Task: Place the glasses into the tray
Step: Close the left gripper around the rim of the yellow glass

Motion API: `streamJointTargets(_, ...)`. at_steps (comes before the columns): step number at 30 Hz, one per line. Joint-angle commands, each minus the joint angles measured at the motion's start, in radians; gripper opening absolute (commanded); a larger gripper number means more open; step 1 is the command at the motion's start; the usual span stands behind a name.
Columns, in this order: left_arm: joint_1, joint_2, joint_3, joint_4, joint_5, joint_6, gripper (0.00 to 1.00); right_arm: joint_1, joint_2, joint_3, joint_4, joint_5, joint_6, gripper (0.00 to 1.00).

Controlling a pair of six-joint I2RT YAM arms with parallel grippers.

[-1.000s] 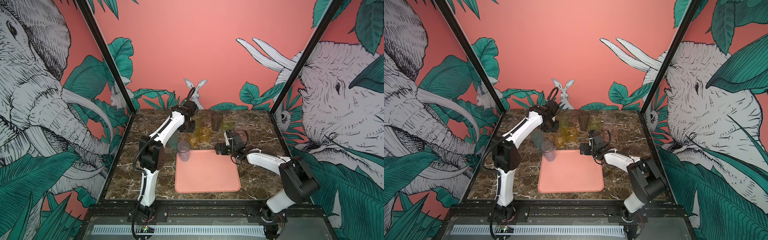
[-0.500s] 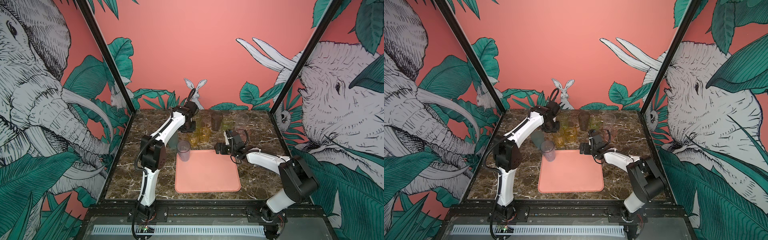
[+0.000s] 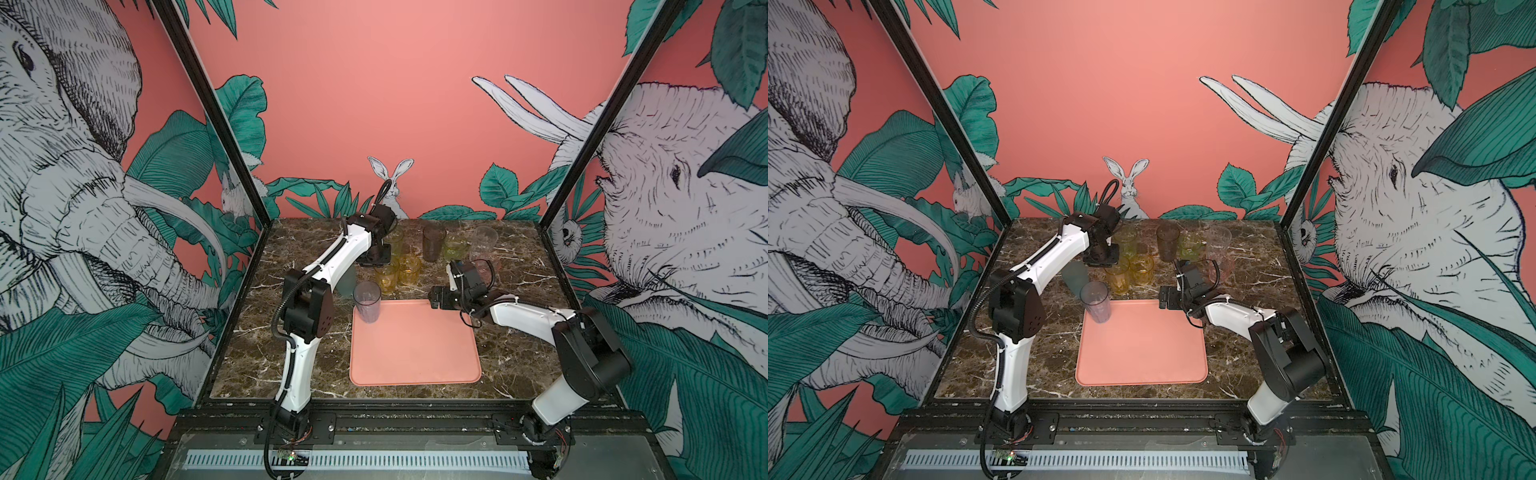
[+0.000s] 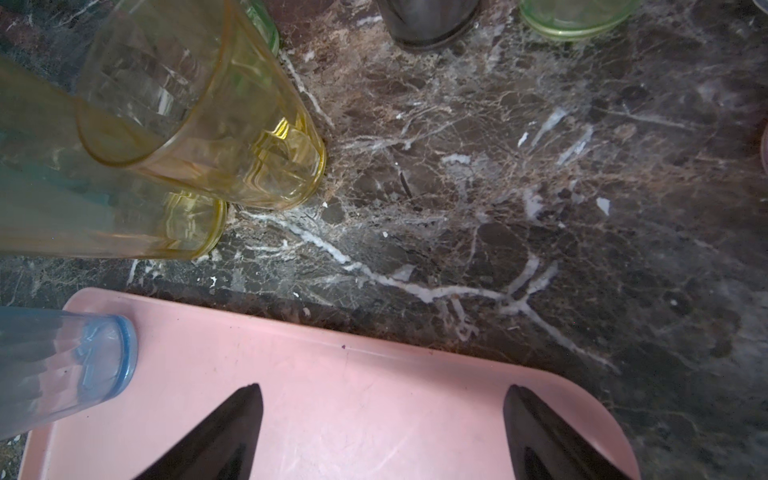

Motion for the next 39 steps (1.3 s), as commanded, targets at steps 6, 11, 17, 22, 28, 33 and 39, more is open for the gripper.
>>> streamJointTargets(6, 0.009, -0.003, -0.015, 0.007, -0.002, -0.019, 0.11, 0.007, 0.013, 0.024, 0.0, -0.003, 0.008, 0.93)
streamJointTargets(11, 0.01, -0.009, -0.014, 0.002, -0.008, -0.02, 0.06, 0.008, 0.015, 0.028, -0.001, -0.002, 0.008, 0.93)
streamJointTargets(17, 0.01, -0.037, -0.012, -0.012, -0.004, -0.016, 0.01, 0.007, 0.019, 0.033, -0.009, -0.003, 0.008, 0.93)
streamJointTargets(22, 0.01, -0.076, -0.009, -0.032, -0.011, -0.012, 0.0, 0.007, 0.02, 0.035, -0.01, -0.004, 0.009, 0.93)
streamJointTargets(28, 0.01, -0.122, 0.002, -0.058, -0.014, -0.017, 0.0, 0.008, 0.02, 0.035, -0.01, -0.007, 0.011, 0.93)
streamJointTargets(33, 0.01, -0.154, 0.02, -0.085, -0.007, -0.017, 0.0, 0.008, 0.019, 0.035, -0.011, -0.007, 0.011, 0.93)
streamJointTargets(39, 0.01, -0.2, 0.034, -0.112, 0.022, -0.015, 0.0, 0.007, 0.02, 0.035, -0.012, -0.007, 0.011, 0.93)
